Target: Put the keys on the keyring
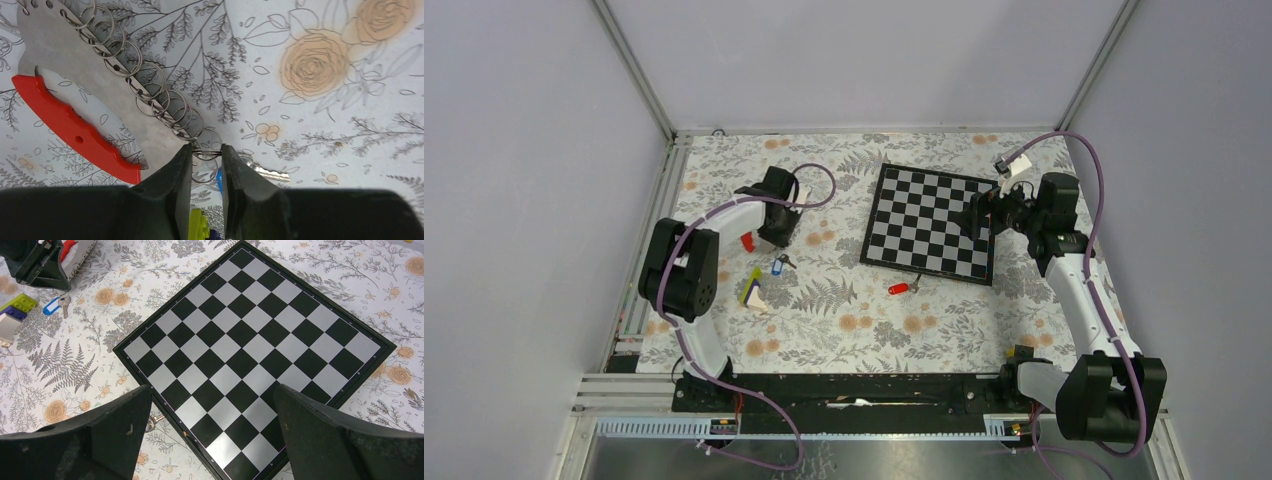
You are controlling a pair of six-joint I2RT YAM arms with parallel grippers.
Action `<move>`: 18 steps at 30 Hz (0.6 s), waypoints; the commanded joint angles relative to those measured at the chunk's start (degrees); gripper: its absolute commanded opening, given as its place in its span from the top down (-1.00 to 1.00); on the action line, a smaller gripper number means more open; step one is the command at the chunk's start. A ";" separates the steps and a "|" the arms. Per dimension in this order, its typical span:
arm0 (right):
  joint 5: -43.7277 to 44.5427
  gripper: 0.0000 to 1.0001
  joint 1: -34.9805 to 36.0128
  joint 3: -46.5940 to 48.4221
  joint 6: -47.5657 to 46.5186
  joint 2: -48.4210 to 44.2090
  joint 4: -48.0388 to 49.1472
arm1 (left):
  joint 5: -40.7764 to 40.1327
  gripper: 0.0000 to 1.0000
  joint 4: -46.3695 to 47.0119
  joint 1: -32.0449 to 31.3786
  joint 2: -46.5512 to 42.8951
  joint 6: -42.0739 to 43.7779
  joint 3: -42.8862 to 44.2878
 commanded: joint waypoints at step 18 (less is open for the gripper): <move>-1.62 -0.99 0.09 -0.54 -1.22 -1.26 2.20 | 32.92 0.63 -5.35 -0.13 0.99 2.37 2.43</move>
